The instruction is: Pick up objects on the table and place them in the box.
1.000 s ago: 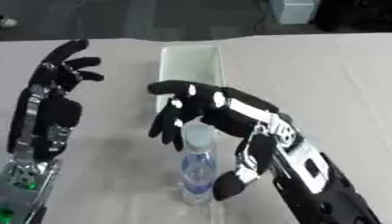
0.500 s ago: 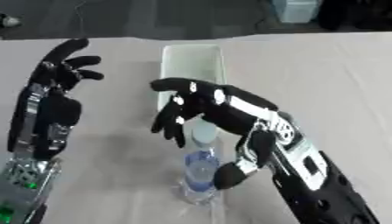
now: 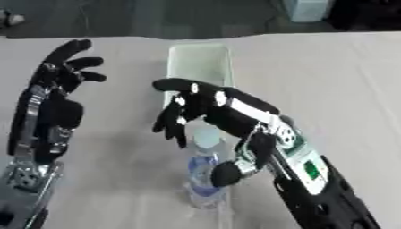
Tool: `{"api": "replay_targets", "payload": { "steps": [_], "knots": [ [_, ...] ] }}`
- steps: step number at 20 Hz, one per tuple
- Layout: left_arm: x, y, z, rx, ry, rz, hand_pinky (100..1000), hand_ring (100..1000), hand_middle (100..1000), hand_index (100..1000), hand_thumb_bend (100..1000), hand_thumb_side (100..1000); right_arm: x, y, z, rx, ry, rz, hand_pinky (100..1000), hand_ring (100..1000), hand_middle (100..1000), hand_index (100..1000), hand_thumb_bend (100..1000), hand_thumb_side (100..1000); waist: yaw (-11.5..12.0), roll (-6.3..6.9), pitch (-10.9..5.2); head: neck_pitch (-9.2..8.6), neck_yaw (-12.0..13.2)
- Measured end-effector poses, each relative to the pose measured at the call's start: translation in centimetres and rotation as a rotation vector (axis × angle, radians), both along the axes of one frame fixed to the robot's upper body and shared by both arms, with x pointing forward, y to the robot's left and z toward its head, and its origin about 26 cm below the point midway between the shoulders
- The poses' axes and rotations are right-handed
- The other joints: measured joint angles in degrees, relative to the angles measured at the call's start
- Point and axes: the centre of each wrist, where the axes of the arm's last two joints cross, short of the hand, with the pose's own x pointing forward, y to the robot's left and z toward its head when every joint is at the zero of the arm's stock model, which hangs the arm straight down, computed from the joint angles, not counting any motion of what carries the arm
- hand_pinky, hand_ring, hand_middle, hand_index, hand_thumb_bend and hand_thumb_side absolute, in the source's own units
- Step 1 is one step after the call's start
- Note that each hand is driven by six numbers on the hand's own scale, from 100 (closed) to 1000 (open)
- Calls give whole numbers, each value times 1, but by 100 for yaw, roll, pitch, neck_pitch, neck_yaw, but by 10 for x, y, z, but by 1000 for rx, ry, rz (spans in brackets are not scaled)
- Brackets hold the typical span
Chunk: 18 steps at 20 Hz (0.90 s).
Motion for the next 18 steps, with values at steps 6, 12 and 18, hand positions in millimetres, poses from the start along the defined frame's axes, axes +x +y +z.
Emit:
{"api": "replay_targets", "payload": {
  "steps": [6, 12, 18],
  "knots": [
    [0, 0, 0, 1, -1, -2, 626, 775, 839, 924, 487, 781, 5, 0, -9, -2, 31, -16, 424, 713, 551, 991, 672, 537, 18, 12, 4, 0, -2],
    [0, -1, 0, -1, -1, -4, 627, 775, 840, 925, 486, 781, 8, -1, -17, -2, 44, -41, 418, 710, 542, 988, 671, 549, 26, 46, 9, 0, -30],
    [0, -1, 0, 0, 0, -5, 629, 776, 842, 925, 485, 781, 9, 0, -22, -29, 51, -46, 399, 703, 521, 984, 678, 508, 30, 65, 22, 3, -50]
  ]
}}
